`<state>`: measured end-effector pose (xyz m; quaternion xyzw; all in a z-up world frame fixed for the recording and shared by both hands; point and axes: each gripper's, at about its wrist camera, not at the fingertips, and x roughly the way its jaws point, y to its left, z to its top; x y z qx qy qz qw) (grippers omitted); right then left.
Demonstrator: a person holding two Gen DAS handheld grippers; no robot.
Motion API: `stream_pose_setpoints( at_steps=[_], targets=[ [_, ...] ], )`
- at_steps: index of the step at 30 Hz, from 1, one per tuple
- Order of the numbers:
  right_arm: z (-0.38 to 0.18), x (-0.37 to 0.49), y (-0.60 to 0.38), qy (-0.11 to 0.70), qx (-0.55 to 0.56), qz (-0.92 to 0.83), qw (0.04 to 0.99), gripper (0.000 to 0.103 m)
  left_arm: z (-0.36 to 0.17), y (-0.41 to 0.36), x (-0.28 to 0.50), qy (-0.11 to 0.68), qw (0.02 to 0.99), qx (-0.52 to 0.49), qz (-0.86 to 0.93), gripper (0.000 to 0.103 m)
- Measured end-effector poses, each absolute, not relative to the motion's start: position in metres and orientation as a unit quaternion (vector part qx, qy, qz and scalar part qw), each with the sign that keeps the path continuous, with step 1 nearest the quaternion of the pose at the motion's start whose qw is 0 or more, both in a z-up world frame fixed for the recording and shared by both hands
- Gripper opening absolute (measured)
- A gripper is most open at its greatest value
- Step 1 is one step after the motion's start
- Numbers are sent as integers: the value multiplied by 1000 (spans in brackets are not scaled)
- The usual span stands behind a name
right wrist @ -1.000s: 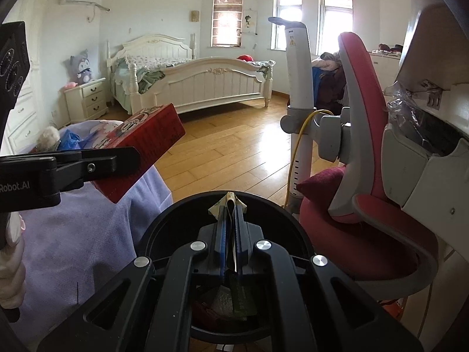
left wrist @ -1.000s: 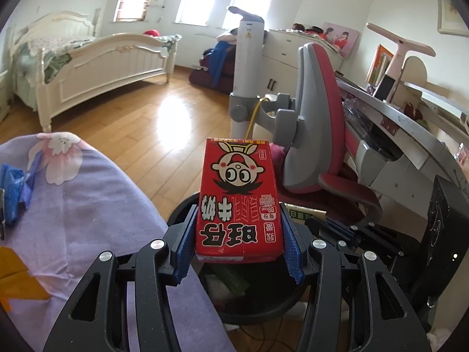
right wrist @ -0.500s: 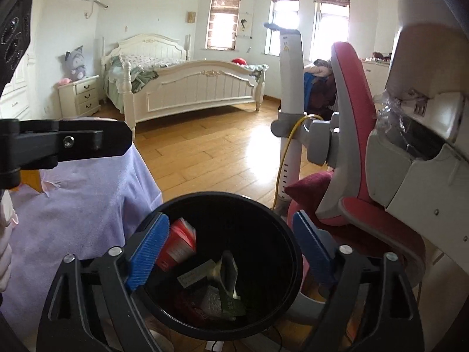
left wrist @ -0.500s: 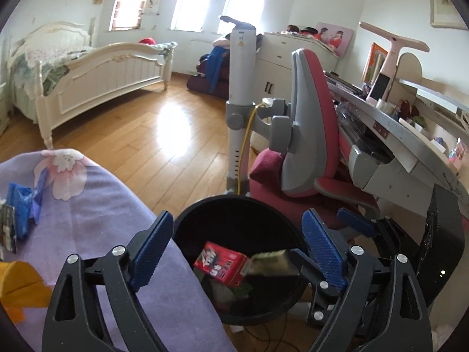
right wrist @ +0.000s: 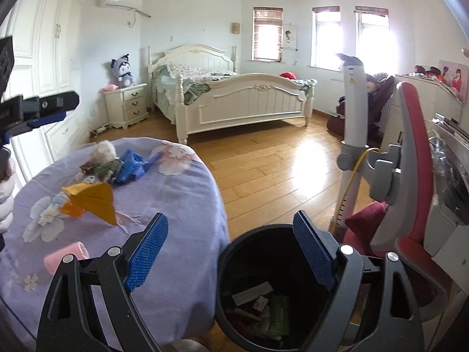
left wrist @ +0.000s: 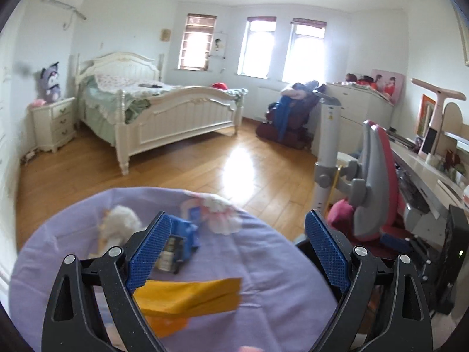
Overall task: Collect trash
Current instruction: 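Move both open tools back over the table pile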
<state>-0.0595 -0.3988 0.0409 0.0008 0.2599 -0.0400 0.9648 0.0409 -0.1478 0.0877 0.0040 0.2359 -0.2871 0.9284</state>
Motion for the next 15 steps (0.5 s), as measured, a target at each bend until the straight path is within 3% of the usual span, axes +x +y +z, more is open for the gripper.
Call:
stream_pose_setpoints(
  at_steps=[3, 9, 15],
  targets=[
    [53, -41, -378, 264, 4, 1, 964, 86, 86, -89, 62, 244, 938, 15, -246, 91],
    [69, 9, -341, 287, 20, 78, 955, 86, 68, -4, 101, 273, 941, 70, -185, 77],
    [79, 71, -289, 324, 13, 146, 934, 86, 50, 18, 142, 291, 928, 137, -189, 73]
  ],
)
